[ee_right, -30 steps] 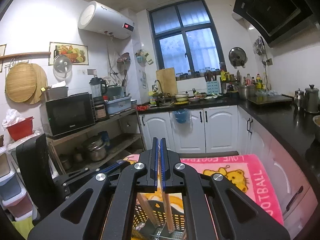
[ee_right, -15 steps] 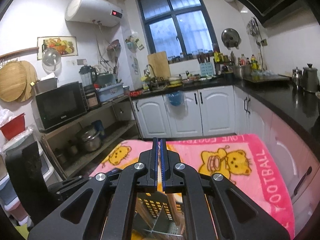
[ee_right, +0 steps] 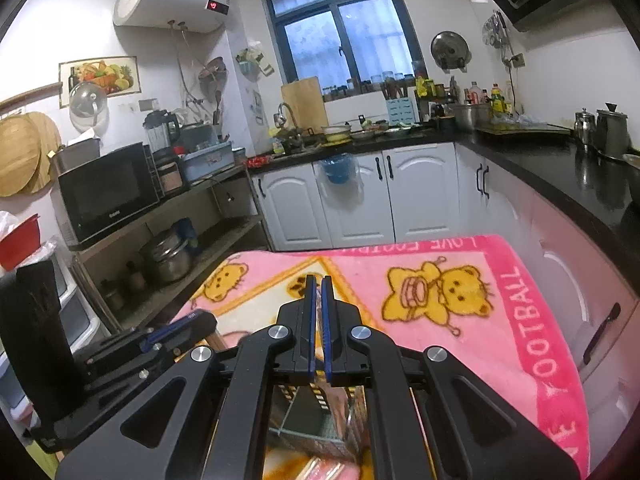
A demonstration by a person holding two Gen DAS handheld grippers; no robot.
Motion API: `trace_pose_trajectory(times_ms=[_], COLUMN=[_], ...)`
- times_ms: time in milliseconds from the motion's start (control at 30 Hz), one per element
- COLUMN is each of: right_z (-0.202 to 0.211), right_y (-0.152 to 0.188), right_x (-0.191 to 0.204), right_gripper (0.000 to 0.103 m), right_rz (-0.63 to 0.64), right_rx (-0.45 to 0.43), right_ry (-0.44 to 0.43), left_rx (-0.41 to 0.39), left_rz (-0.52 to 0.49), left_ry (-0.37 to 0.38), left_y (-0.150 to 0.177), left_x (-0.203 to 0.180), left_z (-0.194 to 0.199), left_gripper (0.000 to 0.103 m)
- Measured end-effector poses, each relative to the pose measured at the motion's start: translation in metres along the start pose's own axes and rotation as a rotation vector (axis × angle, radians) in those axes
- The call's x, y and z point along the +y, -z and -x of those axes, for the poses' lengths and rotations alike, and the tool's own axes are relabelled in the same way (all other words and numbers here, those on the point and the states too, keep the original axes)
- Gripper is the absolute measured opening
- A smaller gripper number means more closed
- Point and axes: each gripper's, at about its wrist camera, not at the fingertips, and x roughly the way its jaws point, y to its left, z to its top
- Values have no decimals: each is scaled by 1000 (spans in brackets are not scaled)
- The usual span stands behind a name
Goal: Organize utensils
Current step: 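Open the left tool over the caddy while the right tool releases its chopstick into it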
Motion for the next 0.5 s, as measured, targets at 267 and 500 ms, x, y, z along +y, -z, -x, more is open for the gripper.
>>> trace_pose_trajectory(times_ms=[267,500], right_z=[14,27], right_y=[12,17], right_x=[-2,-5], right_gripper=[17,27], right_rz=[24,20], right_rx=[24,28], right_ry=[16,29], left_rx=[6,17], left_rz=[13,36], left_ry=[-13,-23], left_y=[1,0], left_x=[1,4], left_z=[11,21], left_gripper=[24,39])
